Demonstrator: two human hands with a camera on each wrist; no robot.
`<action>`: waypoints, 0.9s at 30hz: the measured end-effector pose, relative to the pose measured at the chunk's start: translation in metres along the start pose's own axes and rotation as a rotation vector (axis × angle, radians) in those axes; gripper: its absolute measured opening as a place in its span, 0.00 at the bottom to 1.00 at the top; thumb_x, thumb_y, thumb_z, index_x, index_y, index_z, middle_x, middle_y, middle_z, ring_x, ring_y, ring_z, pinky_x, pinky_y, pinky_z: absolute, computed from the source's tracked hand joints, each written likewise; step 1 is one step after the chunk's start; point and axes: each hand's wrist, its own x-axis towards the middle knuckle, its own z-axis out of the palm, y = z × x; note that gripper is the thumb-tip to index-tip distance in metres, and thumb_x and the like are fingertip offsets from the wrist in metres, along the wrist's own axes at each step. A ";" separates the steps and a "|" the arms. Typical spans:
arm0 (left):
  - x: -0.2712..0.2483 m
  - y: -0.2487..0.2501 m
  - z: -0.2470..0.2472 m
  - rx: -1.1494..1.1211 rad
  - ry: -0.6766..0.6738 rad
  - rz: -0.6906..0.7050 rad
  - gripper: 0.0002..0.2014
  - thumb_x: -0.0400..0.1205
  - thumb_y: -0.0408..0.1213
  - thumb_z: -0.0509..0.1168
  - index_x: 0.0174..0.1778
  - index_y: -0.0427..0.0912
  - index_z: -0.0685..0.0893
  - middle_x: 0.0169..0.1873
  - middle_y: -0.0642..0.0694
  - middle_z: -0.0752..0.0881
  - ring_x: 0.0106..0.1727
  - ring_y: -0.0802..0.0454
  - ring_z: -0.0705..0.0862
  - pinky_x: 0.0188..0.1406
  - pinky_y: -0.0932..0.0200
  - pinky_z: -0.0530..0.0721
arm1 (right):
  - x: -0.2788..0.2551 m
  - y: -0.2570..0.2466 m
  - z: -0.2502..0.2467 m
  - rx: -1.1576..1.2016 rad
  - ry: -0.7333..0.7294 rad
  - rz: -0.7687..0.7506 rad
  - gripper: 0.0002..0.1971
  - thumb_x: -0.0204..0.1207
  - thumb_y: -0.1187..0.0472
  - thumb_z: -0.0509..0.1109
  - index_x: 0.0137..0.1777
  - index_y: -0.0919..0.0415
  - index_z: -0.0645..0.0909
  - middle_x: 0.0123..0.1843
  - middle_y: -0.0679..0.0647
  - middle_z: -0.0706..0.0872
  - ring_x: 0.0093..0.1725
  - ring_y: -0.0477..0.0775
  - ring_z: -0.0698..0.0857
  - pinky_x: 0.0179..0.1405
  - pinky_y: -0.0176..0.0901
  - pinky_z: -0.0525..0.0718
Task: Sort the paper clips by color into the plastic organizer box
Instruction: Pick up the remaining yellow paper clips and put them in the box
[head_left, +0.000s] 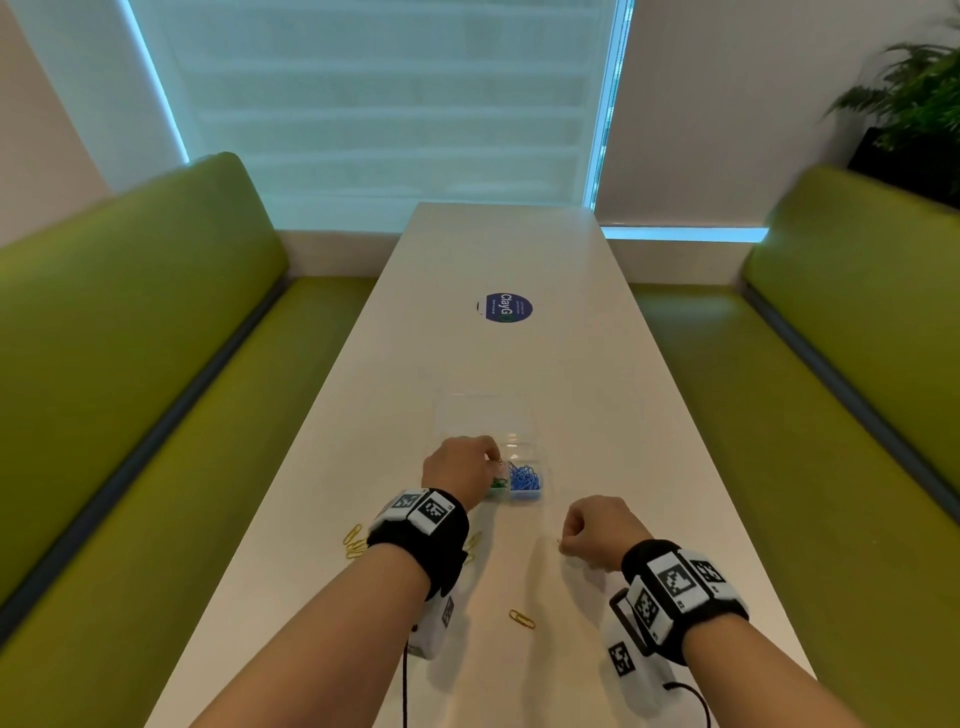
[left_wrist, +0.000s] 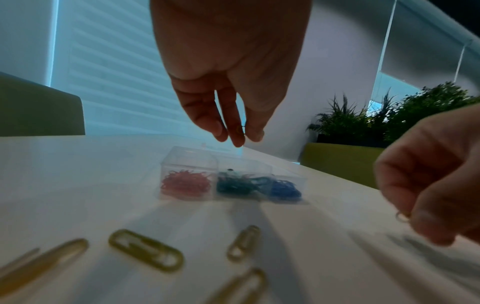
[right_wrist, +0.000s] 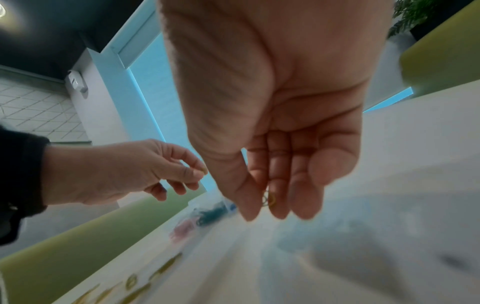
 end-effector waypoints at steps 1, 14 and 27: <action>0.005 -0.003 -0.001 0.016 0.012 -0.010 0.12 0.84 0.39 0.59 0.58 0.50 0.85 0.57 0.45 0.85 0.60 0.46 0.81 0.53 0.54 0.79 | 0.002 -0.001 -0.003 0.003 0.017 -0.016 0.12 0.74 0.61 0.70 0.31 0.50 0.75 0.38 0.45 0.80 0.46 0.49 0.82 0.54 0.43 0.86; 0.058 -0.013 0.007 0.098 0.015 -0.037 0.21 0.84 0.26 0.54 0.68 0.50 0.81 0.63 0.45 0.81 0.73 0.49 0.70 0.64 0.54 0.77 | 0.028 0.005 -0.018 0.009 0.142 -0.066 0.10 0.77 0.61 0.65 0.53 0.55 0.86 0.54 0.49 0.88 0.55 0.48 0.83 0.60 0.43 0.83; 0.055 -0.018 0.010 0.026 0.011 -0.047 0.18 0.83 0.30 0.56 0.65 0.49 0.82 0.59 0.44 0.84 0.69 0.51 0.73 0.62 0.54 0.78 | 0.061 -0.021 -0.029 0.030 0.217 -0.055 0.11 0.78 0.63 0.63 0.55 0.54 0.85 0.54 0.51 0.86 0.54 0.51 0.83 0.57 0.43 0.82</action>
